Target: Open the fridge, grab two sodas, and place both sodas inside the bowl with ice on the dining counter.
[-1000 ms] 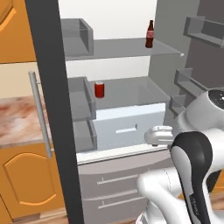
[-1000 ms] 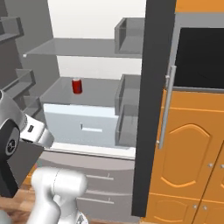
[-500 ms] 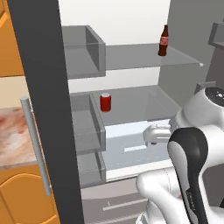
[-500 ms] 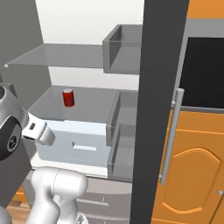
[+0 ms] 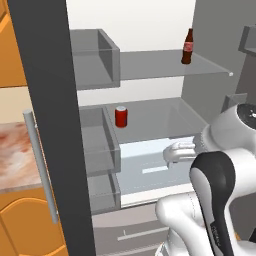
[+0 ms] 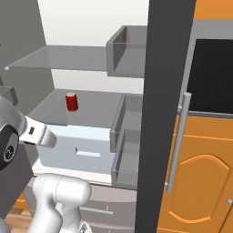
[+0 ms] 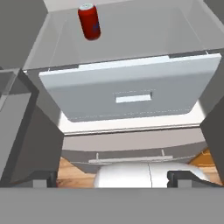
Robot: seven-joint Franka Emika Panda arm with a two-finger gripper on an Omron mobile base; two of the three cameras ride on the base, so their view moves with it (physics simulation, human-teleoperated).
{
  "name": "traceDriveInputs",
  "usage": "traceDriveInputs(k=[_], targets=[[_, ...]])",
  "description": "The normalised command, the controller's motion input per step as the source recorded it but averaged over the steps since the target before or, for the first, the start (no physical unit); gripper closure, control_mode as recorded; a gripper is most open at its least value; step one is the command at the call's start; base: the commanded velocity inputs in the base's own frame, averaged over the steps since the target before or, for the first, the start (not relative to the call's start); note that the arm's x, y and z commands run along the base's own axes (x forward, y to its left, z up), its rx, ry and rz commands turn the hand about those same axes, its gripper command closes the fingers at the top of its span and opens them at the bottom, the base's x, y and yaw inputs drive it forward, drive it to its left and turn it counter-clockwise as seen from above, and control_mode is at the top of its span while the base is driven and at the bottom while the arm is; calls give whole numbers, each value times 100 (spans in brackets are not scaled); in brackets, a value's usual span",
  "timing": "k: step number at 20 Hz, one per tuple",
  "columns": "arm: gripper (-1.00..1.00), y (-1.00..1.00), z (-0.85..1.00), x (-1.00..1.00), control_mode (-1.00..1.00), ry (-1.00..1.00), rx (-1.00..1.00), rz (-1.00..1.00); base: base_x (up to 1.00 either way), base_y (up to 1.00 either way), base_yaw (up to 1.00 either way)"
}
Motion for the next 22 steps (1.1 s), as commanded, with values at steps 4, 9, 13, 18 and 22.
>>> traceDriveInputs(k=[4, 9, 13, 18, 22], targets=[[-100, 0, -2, 39, -100, -26, -3, 10, 0, 0, 0], [-100, 4, -8, 56, -100, -20, -1, 9, 0, 0, 0], [-100, 5, -18, 58, -100, -16, -3, 10, 0, 0, 0], [-100, 5, -20, 59, -100, -15, -2, 10, 0, 0, 0], [-100, 10, -17, 11, -100, -4, -2, 11, 0, 0, 0]])
